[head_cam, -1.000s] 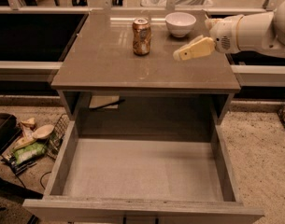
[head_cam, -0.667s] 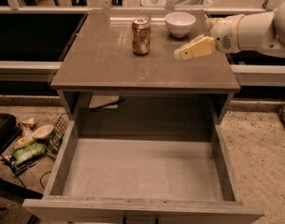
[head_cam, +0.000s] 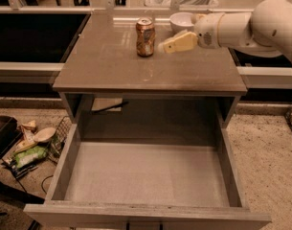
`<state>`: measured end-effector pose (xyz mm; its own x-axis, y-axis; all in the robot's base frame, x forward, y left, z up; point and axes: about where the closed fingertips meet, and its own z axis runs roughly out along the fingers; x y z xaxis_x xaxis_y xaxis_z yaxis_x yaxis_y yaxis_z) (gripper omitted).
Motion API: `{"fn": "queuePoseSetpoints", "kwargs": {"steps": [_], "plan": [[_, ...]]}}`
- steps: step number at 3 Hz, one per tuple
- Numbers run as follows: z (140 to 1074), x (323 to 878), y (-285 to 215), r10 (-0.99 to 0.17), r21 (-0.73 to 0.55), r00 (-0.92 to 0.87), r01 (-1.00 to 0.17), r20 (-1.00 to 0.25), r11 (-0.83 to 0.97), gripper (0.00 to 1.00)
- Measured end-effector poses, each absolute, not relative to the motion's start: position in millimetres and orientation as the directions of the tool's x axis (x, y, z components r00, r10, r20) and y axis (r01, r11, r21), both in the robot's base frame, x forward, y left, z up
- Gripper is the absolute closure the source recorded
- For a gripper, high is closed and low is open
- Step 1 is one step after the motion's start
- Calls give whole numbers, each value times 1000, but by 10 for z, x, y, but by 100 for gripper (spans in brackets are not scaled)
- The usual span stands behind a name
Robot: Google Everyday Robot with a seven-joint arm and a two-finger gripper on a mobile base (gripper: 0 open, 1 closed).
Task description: Place orange can into top drawer
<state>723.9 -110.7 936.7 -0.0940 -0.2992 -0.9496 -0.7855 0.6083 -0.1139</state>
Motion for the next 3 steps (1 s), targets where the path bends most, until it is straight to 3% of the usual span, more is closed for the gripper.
{"fn": "queuePoseSetpoints", "kwargs": {"steps": [3], "plan": [[9448, 8112, -230, -137, -70, -22, -777, -990, 626, 0]]}}
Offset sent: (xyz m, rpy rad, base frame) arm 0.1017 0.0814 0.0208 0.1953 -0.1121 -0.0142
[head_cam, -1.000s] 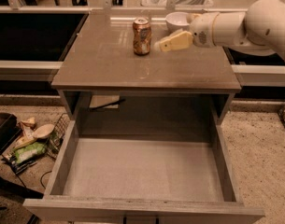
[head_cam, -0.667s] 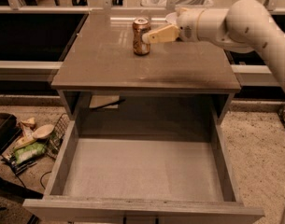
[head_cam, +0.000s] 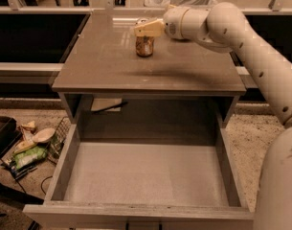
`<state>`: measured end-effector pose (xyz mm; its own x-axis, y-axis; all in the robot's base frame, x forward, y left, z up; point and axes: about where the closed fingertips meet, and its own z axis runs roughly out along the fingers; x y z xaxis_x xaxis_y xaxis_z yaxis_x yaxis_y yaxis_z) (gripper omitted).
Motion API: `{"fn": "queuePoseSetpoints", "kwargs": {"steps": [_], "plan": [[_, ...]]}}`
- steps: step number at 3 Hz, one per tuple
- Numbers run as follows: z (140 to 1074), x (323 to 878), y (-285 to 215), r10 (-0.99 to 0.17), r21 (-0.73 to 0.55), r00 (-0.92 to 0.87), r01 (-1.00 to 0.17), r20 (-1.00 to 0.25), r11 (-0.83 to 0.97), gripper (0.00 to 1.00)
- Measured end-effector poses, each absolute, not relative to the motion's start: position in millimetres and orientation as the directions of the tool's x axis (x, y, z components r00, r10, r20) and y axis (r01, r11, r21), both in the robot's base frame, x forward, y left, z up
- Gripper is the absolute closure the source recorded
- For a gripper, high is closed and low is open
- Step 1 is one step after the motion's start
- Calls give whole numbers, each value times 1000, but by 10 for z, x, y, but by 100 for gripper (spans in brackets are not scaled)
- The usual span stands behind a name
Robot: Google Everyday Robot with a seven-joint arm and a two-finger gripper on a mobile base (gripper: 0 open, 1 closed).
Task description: Place orange can into top drawer
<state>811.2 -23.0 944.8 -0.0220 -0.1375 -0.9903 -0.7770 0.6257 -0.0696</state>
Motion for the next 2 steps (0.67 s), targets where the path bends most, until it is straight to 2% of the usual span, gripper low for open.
{"fn": "queuePoseSetpoints", "kwargs": {"steps": [1, 2], "plan": [[9295, 8185, 0, -128, -47, -42, -784, -991, 618, 0], [9069, 8297, 233, -145, -36, -66, -793, -987, 608, 18]]}}
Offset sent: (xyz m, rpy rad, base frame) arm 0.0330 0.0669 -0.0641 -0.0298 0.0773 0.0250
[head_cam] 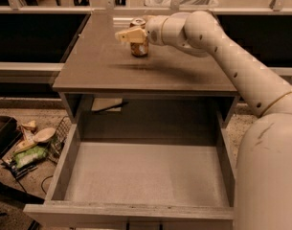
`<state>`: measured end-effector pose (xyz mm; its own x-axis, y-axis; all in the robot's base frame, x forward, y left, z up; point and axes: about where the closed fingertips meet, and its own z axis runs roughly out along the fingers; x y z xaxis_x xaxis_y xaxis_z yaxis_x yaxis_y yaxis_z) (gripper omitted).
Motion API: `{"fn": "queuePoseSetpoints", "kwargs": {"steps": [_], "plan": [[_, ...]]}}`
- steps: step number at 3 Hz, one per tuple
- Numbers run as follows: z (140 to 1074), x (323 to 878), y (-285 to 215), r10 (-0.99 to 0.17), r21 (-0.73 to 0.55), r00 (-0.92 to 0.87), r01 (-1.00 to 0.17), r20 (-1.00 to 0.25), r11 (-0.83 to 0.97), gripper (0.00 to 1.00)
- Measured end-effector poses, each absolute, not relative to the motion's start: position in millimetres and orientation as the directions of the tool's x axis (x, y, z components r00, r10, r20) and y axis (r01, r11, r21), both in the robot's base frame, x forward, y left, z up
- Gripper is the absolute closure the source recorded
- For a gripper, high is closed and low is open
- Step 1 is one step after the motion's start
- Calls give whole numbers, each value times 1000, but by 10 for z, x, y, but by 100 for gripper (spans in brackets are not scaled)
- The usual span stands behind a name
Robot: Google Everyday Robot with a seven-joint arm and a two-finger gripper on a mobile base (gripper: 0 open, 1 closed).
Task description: Place orange can into top drawer
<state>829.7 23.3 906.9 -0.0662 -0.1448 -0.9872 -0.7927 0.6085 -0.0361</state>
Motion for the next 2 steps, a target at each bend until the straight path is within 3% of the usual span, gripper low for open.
{"fn": "queuePoseSetpoints", "kwargs": {"steps": [2], "plan": [[8744, 8445, 415, -143, 3, -112, -797, -983, 604, 65]]}}
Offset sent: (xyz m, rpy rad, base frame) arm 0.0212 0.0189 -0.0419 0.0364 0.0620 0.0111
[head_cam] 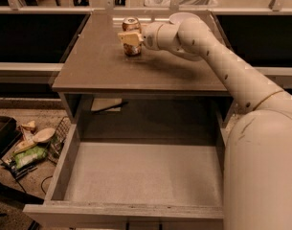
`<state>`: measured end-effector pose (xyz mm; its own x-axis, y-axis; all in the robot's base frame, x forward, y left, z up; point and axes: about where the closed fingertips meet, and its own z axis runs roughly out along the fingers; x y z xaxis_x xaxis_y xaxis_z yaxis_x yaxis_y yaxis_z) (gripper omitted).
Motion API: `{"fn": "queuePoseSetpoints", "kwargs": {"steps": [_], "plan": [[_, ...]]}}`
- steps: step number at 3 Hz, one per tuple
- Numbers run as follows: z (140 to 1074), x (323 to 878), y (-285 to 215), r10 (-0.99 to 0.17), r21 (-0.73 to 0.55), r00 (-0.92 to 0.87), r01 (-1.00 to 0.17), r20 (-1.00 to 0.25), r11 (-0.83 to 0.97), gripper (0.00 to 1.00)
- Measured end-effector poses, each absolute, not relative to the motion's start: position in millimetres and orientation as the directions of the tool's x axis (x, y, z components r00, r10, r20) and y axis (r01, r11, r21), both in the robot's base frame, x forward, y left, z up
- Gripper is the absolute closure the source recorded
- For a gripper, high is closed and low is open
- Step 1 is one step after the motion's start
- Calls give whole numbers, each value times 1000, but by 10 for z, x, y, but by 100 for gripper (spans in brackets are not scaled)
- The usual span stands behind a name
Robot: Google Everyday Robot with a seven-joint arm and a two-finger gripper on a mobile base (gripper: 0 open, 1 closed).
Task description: Place orange can into top drawer
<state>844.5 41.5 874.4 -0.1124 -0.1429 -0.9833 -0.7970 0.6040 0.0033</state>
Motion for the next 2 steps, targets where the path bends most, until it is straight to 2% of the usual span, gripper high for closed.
{"fn": "queuePoseSetpoints", "kwargs": {"steps": [1, 2], "plan": [[9033, 8382, 366, -109, -10, -63, -822, -992, 570, 88], [9644, 8088, 255, -76, -75, 44, -875, -996, 479, 100]]}}
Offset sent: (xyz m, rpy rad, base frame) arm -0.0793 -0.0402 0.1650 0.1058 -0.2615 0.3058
